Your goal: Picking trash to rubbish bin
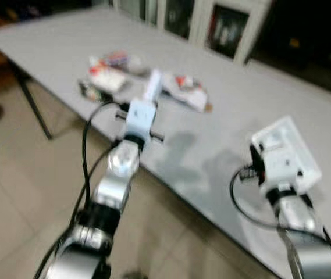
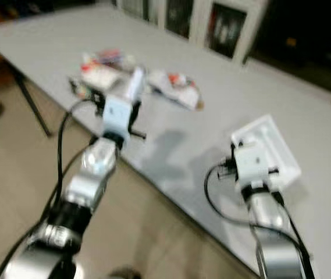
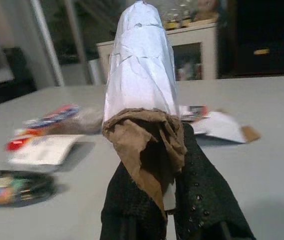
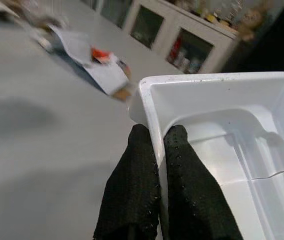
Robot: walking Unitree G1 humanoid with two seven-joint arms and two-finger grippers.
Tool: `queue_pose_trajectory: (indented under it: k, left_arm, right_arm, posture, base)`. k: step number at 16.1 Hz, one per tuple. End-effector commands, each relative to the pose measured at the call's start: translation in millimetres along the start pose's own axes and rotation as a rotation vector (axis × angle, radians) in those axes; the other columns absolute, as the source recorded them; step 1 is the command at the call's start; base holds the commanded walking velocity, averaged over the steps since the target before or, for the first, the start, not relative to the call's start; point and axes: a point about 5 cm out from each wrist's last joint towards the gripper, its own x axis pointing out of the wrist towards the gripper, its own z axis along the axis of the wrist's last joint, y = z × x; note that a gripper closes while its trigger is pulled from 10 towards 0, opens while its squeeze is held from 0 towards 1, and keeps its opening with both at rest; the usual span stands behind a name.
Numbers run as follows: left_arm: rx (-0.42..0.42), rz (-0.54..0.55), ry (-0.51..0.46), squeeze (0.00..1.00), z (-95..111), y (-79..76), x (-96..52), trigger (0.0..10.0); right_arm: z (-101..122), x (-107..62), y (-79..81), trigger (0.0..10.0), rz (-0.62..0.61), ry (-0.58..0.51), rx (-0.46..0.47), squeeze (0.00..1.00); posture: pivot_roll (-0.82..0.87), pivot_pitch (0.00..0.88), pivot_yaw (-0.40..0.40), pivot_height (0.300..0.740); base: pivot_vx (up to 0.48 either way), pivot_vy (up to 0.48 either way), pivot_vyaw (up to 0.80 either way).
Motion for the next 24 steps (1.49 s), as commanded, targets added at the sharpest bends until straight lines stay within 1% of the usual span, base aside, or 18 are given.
queue_pose_trajectory:
  k: [1,7,9,11,12,13,14,18,19,20,24]
  left_arm:
    - [-0.01,-0.01,-0.011,0.0,5,-5.6,2.8,1.8]
    - [-0.016,-0.013,0.002,0.0,4,-6.5,3.4,1.9]
    - [-0.015,-0.016,0.005,0.0,3,-7.6,3.4,2.5]
    - [-0.014,-0.014,0.013,0.0,2,-7.4,3.3,2.6]
    - [-0.017,-0.012,0.018,0.0,1,-7.1,3.3,2.5]
    - [-0.017,-0.011,0.022,0.0,1,-6.5,3.5,2.1]
    - [-0.018,-0.01,0.023,0.0,0,-6.4,3.5,2.0]
    - [-0.021,-0.009,0.038,0.0,-1,-6.6,3.9,0.8]
    - [-0.026,-0.009,0.044,0.0,-2,-6.5,3.9,0.7]
    - [-0.03,-0.007,0.054,0.0,-3,-6.3,3.8,0.0]
    - [-0.051,0.005,0.076,0.0,-7,-3.6,4.5,0.0]
  right_arm:
    - [1,-0.4,-5.2,10.0,-0.013,0.0,-0.011,0.0]
    - [2,-1.4,-4.7,10.0,-0.011,-0.002,-0.013,0.0]
    - [2,-0.9,-3.5,10.0,-0.006,-0.003,-0.011,0.0]
    - [2,-0.9,-3.2,10.0,-0.004,-0.004,-0.01,0.0]
    - [2,-0.9,-3.1,10.0,-0.003,-0.005,-0.009,0.0]
    - [2,-0.5,-2.6,10.0,-0.002,-0.006,-0.01,0.0]
    - [2,-0.4,-2.5,10.0,-0.001,-0.006,-0.01,0.0]
    - [3,0.0,-1.2,10.0,0.005,-0.01,-0.013,0.0]
    - [3,-0.1,-1.0,10.0,0.006,-0.011,-0.013,0.0]
    - [4,-0.4,-1.1,10.0,0.005,-0.014,-0.008,0.0]
    - [4,-0.5,-1.2,10.0,0.007,-0.014,-0.003,0.0]
  posture:
    - [0.14,0.071,-0.055,0.74]
    - [0.14,0.076,-0.051,0.74]
    - [0.14,0.078,-0.051,0.74]
    - [0.14,0.078,-0.051,0.74]
    - [0.14,0.078,-0.051,0.74]
    - [0.14,0.078,-0.05,0.74]
    - [0.14,0.078,-0.05,0.74]
    - [0.14,0.076,-0.048,0.74]
    - [0.14,0.076,-0.048,0.74]
    - [0.14,0.075,-0.047,0.74]
    - [0.14,0.073,-0.047,0.74]
  base:
    - [0.0,0.0,0.8]
    - [0.0,0.0,0.8]
    - [0.0,0.0,0.8]
    - [0.0,0.0,0.8]
    - [0.0,0.0,0.8]
    - [0.0,0.0,0.8]
    - [0.0,0.0,0.8]
    - [0.0,0.0,0.8]
    - [0.0,0.0,0.8]
    - [0.0,0.0,0.79]
    - [0.0,0.0,0.56]
